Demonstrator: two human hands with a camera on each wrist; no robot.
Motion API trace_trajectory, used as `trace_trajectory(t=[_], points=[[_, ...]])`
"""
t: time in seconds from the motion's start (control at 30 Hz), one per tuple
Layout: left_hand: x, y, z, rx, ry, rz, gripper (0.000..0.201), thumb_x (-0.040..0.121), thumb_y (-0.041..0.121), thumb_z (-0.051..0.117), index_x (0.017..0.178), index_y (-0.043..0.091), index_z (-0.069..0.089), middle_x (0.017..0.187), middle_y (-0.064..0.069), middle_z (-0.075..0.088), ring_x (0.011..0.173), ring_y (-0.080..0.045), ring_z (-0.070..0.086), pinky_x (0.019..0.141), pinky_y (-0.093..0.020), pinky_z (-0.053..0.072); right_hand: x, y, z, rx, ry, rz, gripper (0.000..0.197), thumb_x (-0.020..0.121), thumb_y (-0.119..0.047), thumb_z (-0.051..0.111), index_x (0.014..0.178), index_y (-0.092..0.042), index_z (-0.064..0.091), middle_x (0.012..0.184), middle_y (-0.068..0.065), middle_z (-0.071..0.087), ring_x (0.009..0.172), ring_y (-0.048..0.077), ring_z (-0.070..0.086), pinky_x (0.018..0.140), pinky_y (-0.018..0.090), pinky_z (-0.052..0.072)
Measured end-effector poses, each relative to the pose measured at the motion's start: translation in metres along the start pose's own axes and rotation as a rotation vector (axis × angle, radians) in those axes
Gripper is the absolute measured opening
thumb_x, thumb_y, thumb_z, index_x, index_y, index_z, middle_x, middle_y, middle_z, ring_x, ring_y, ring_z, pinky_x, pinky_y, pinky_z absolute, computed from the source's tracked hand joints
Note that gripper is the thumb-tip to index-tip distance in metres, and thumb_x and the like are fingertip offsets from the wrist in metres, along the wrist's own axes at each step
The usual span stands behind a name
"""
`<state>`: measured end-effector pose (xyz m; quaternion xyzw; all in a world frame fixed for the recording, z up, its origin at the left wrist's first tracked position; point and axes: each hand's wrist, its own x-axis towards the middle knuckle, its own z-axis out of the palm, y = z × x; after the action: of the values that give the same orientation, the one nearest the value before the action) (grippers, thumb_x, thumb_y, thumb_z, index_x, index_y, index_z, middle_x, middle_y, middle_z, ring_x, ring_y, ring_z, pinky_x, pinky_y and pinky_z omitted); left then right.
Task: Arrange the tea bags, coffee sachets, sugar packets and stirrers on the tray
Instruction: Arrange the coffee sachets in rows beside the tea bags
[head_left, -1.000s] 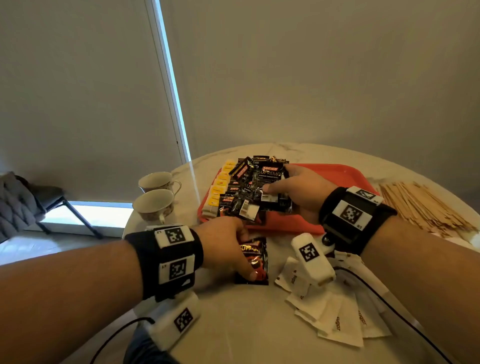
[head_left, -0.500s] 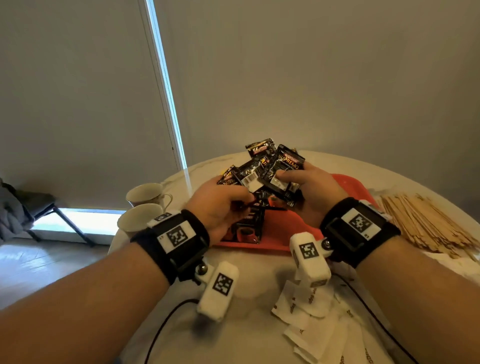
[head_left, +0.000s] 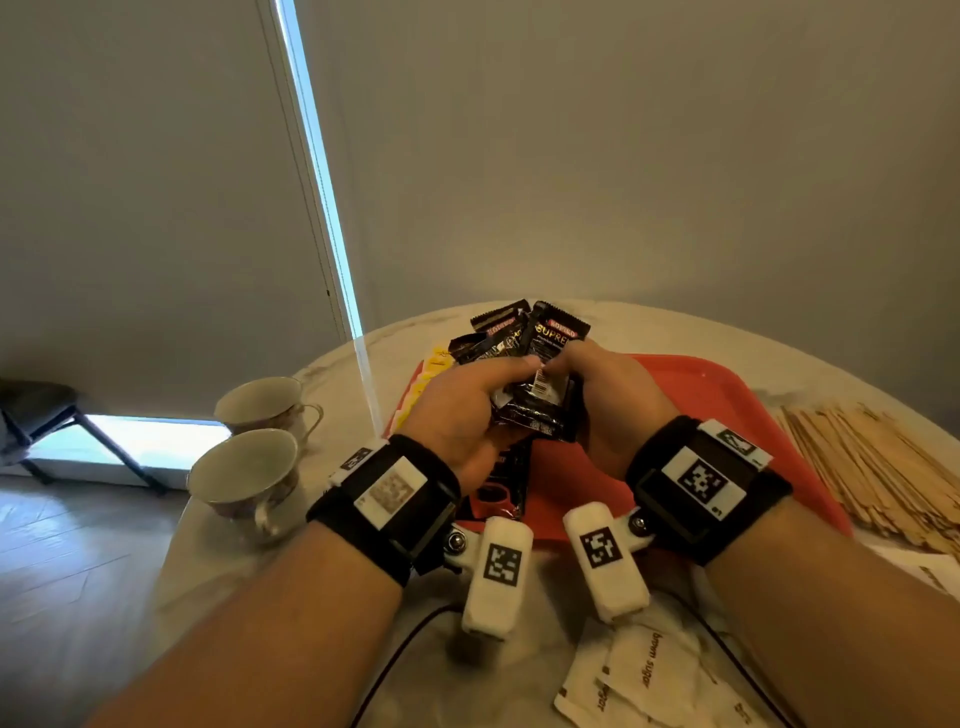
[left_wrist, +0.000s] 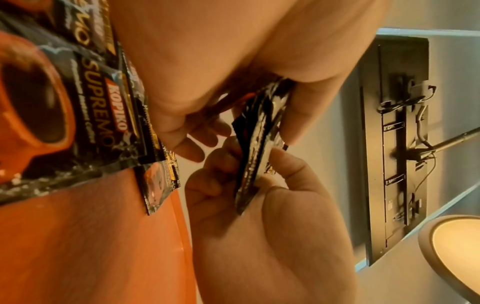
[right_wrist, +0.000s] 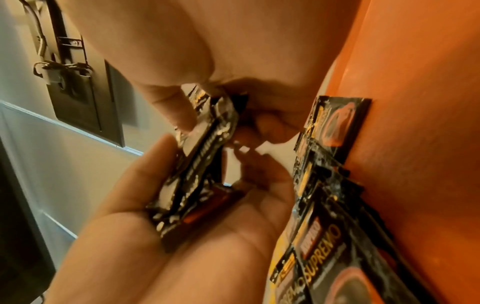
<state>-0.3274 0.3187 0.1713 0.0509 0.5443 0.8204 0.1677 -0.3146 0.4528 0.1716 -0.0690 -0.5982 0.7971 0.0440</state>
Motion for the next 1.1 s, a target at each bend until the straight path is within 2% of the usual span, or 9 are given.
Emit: trace_trajectory(t=[0.17,0.27,0.43,0.57,0.67,0.77,0.9,1.0,1.1], points=[[-0.001,0.002,-0.009,-0.143,-0.142,-0.081,0.046,0.090,0.021,0.060,0.132,0.003,0.066,0.131,-0.024,0.069,0.117,-0.041,0.068,0.104,-0.062,0.050,0.008,0.006,-0.006,0.021,-0.063,0.010,0.042,0.080,-0.013,0.057,0.118,0.006,0.060,0.103,0.020,0.066,0.091,0.035,0.066,0.080,0.046,0.052],[-0.003,-0.001,-0.013,-0.186,-0.165,-0.081,0.035,0.092,0.014,0.060,0.124,0.003,0.068,0.121,-0.023,0.073,0.110,-0.042,0.072,0.095,-0.061,0.056,0.009,0.007,-0.007,-0.177,-0.071,-0.102,0.022,0.084,-0.013,0.059,0.106,-0.008,0.063,0.100,0.012,0.071,0.088,0.026,0.071,0.073,0.042,0.058],[-0.003,0.001,-0.019,-0.177,-0.161,-0.066,0.035,0.094,0.013,0.055,0.124,0.001,0.068,0.115,-0.021,0.075,0.097,-0.036,0.074,0.081,-0.050,0.062,0.008,0.009,-0.010,-0.243,-0.106,-0.208,0.037,0.084,-0.006,0.073,0.118,-0.017,0.064,0.103,0.008,0.073,0.081,0.019,0.073,0.061,0.032,0.056],[-0.003,0.001,-0.021,-0.216,-0.122,-0.041,0.035,0.095,0.011,0.054,0.124,-0.002,0.069,0.128,-0.024,0.070,0.116,-0.039,0.068,0.104,-0.053,0.052,0.004,0.011,-0.015,-0.224,-0.235,-0.210,0.041,0.094,0.004,0.060,0.127,-0.020,0.066,0.103,0.006,0.074,0.086,0.018,0.073,0.066,0.028,0.058],[-0.004,0.001,-0.021,-0.188,-0.091,-0.052,0.032,0.097,0.009,0.054,0.123,-0.002,0.069,0.126,-0.025,0.071,0.124,-0.041,0.066,0.112,-0.054,0.047,0.002,0.015,-0.014,-0.272,-0.239,-0.197,0.047,0.094,0.007,0.059,0.131,-0.021,0.064,0.096,0.000,0.074,0.084,0.014,0.072,0.070,0.023,0.057],[-0.005,0.000,-0.019,-0.130,-0.032,-0.069,0.020,0.098,0.001,0.055,0.109,-0.005,0.070,0.117,-0.026,0.074,0.110,-0.040,0.071,0.106,-0.053,0.053,0.007,0.020,-0.017,-0.277,-0.099,-0.215,0.051,0.085,0.003,0.074,0.129,-0.021,0.062,0.084,0.003,0.060,0.078,0.020,0.064,0.074,0.033,0.056],[-0.002,-0.004,-0.018,0.008,0.042,0.015,0.013,0.096,-0.004,0.060,0.099,0.000,0.072,0.094,-0.019,0.076,0.085,-0.034,0.071,0.086,-0.051,0.059,0.010,0.018,-0.024,-0.180,-0.022,-0.206,0.034,0.085,0.000,0.076,0.106,-0.015,0.054,0.063,-0.002,0.054,0.052,0.014,0.054,0.049,0.028,0.043],[-0.003,-0.007,-0.019,0.090,0.036,0.066,0.019,0.094,-0.005,0.063,0.110,0.002,0.073,0.097,-0.018,0.078,0.084,-0.033,0.075,0.081,-0.050,0.062,0.006,0.017,-0.019,-0.104,-0.092,-0.161,0.016,0.094,-0.010,0.068,0.089,-0.016,0.054,0.058,-0.003,0.049,0.048,0.012,0.041,0.047,0.025,0.033],[-0.003,-0.009,-0.021,0.142,-0.001,0.101,0.025,0.092,-0.006,0.067,0.114,0.003,0.072,0.099,-0.018,0.078,0.082,-0.030,0.077,0.073,-0.043,0.064,0.001,0.016,-0.015,-0.105,-0.114,-0.122,0.023,0.091,-0.032,0.072,0.095,-0.017,0.055,0.060,-0.003,0.048,0.053,0.013,0.041,0.048,0.024,0.035]])
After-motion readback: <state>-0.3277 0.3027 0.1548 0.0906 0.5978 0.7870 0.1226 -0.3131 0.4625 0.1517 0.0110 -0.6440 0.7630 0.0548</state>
